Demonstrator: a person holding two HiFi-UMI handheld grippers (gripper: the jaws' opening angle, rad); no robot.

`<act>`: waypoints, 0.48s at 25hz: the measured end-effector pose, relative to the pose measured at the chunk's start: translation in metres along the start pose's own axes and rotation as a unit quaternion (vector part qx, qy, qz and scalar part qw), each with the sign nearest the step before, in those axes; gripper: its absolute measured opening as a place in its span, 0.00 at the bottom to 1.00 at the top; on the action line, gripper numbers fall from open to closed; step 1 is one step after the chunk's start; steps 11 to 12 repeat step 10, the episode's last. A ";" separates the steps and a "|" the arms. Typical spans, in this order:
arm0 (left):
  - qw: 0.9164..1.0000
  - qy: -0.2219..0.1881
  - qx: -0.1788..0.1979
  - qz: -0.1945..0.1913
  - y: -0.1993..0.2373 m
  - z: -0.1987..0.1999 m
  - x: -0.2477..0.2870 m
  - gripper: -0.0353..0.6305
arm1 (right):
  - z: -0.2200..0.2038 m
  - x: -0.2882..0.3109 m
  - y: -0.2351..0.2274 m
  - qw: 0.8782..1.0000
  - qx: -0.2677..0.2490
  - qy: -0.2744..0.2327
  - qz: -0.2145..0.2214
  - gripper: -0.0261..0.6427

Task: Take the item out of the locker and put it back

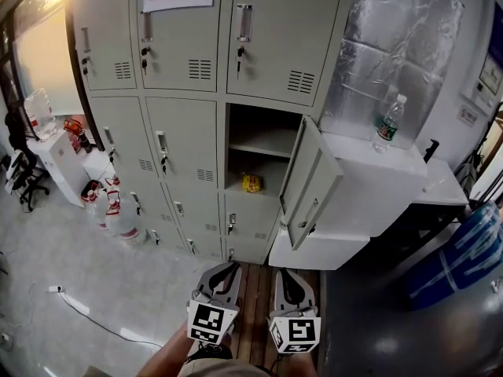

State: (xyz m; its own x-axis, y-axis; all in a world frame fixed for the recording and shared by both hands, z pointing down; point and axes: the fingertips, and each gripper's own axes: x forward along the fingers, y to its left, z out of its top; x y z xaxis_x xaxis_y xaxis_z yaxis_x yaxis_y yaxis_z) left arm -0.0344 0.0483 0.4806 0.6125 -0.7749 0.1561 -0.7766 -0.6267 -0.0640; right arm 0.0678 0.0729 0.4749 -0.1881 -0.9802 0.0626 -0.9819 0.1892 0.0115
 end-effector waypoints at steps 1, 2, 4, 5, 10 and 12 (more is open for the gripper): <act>1.000 0.000 0.000 0.001 0.000 0.000 0.000 0.10 | 0.000 0.000 0.000 1.000 0.000 0.000 0.001 0.06; 1.000 0.001 0.000 0.001 0.000 0.000 0.000 0.10 | 0.000 0.000 0.000 1.000 0.000 -0.001 0.002 0.07; 1.000 0.001 0.000 0.002 0.000 0.000 0.000 0.10 | 0.002 0.001 0.001 1.000 0.001 -0.001 0.004 0.07; 1.000 0.001 0.000 0.002 0.000 0.001 0.000 0.10 | 0.002 0.002 0.001 1.000 0.001 -0.001 0.004 0.07; 1.000 0.000 0.001 0.002 -0.002 0.002 0.000 0.10 | 0.003 0.001 0.000 1.000 -0.001 -0.002 0.006 0.06; 1.000 0.000 0.001 0.002 -0.002 0.002 0.000 0.10 | 0.003 0.001 0.000 1.000 -0.001 -0.002 0.006 0.06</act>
